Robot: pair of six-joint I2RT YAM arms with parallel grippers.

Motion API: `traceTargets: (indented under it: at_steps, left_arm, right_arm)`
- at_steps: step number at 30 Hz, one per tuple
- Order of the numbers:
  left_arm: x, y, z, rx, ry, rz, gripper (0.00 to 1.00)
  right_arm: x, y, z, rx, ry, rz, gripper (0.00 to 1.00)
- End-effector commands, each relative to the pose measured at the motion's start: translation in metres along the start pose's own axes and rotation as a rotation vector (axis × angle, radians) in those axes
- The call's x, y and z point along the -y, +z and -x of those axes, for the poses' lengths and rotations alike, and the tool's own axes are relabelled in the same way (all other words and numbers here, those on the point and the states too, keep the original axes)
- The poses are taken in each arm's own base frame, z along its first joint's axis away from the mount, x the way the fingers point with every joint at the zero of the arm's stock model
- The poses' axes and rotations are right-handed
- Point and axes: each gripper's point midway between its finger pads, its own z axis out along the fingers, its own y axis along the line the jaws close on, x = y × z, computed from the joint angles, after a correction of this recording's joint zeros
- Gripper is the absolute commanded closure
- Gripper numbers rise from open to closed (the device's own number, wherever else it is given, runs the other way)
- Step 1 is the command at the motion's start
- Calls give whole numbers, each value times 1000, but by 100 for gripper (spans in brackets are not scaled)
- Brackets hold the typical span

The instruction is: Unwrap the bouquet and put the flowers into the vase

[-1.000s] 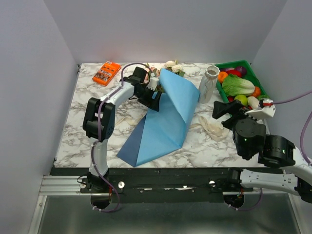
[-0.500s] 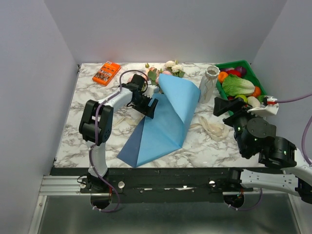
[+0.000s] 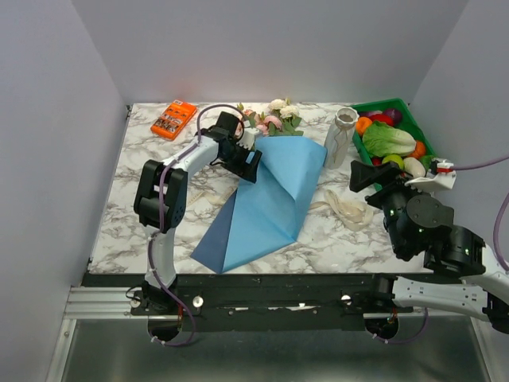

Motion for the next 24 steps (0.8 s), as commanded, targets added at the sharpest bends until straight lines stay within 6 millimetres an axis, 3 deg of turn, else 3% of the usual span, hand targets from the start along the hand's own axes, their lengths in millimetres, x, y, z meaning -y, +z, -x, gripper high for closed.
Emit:
traceTargets:
  at_steps: [1, 7, 10, 14, 20, 24]
  left_arm:
    - [1, 11, -1, -29, -25, -42, 12]
    - [-8, 17, -8, -51, -39, -25, 12]
    - [-5, 15, -7, -44, -38, -44, 28]
    - [3, 10, -2, -28, -36, -72, 62]
    - [0, 2, 2, -17, -11, -41, 88]
    - [-1, -9, 7, 1, 13, -12, 99]
  right_arm:
    - [2, -2, -1, -2, 0, 14, 1]
    - [3, -2, 1, 2, -2, 13, 1]
    - [2, -2, 0, 2, 0, 17, 1]
    - [-1, -1, -4, -5, -5, 22, 2]
    - [-5, 0, -11, -15, -5, 35, 2]
    - [-10, 1, -12, -17, -6, 45, 2]
